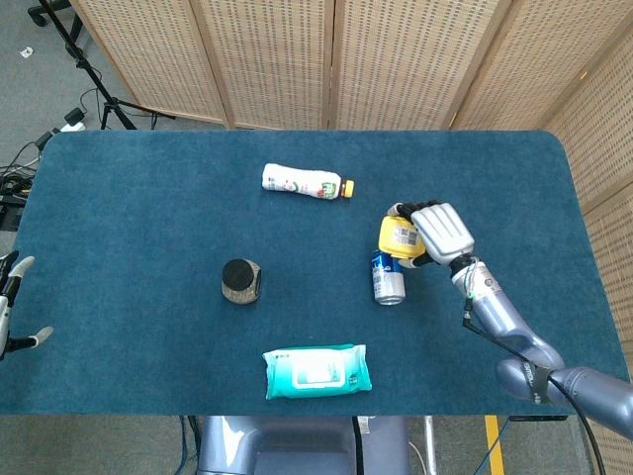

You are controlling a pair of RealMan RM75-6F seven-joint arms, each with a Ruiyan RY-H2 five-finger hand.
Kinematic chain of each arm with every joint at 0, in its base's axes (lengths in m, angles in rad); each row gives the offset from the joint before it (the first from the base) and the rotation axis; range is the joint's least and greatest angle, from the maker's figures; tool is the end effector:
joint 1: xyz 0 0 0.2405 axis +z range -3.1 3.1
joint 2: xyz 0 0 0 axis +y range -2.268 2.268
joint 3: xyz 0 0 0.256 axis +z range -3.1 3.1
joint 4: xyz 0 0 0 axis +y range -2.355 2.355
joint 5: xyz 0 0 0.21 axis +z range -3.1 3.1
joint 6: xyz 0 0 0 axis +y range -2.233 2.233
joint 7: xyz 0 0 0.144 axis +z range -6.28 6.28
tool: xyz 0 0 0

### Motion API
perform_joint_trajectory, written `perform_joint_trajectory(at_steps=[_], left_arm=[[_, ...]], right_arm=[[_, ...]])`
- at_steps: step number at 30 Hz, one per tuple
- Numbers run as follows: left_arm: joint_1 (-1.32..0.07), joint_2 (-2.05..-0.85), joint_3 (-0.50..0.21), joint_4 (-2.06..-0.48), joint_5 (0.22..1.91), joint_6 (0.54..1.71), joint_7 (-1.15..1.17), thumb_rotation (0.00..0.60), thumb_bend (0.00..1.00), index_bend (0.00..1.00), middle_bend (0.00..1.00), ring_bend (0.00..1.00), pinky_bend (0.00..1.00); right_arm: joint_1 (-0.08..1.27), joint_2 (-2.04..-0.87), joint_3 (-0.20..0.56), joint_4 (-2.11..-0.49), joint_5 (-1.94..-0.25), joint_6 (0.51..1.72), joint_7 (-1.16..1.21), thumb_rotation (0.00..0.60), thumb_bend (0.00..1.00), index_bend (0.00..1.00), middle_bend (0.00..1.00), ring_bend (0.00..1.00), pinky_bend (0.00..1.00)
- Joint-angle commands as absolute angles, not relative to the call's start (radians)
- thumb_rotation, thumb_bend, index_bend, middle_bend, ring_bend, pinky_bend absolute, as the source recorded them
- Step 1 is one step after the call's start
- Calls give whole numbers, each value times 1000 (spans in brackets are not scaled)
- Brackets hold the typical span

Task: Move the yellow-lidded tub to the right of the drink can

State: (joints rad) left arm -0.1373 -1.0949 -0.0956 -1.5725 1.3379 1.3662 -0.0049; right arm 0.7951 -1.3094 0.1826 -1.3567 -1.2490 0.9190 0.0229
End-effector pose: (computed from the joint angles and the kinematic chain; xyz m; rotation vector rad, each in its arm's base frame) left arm -0.3341 0.2071 0.1724 -1.3147 -0.9528 -0.7958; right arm -0.1737 -0.4030 0.0825 1.7898 -0.8653 1.0029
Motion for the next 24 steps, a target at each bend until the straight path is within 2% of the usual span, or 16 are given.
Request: perform_joint_trajectory(at_steps=[1,6,15,17,18,21,24], left_arm=[[-136,-1097,-92,-1579,1346,1372,4,600,0,0,0,0,0],[-136,-1102,-89,-1587,1352,1379,24,600,0,0,0,0,0],[-140,-1106,-88,-1589,1347,1372,36,600,0,0,0,0,0],[-141,-1107,-88,-1588,1345,1370,38,600,0,0,0,0,0],[-141,-1107,-88,-1587,1345,1370,38,600,0,0,0,0,0],[-140,-1106,-87,-1588,1346,1371,35,600,0,0,0,0,0],[-139,-1105,-87,-1590,1346,1372,35,600,0,0,0,0,0]], right_arm=[[749,-1306,123,-1271,-1310,914,108,600,388,503,572,555,363],[715,-1333,64,-1187,-1398,927,202,600,385,503,571,555,363],[696,-1360,9,-1105,-1487,937,289,600,383,503,536,550,363],[692,-1366,-7,-1077,-1513,945,310,600,354,481,454,478,363],[690,-1370,-11,-1066,-1521,950,314,600,314,438,368,392,363],[686,-1373,-38,-1023,-1555,949,323,600,217,260,122,154,355],[682,-1366,-53,-1012,-1570,948,339,600,133,94,7,16,302]])
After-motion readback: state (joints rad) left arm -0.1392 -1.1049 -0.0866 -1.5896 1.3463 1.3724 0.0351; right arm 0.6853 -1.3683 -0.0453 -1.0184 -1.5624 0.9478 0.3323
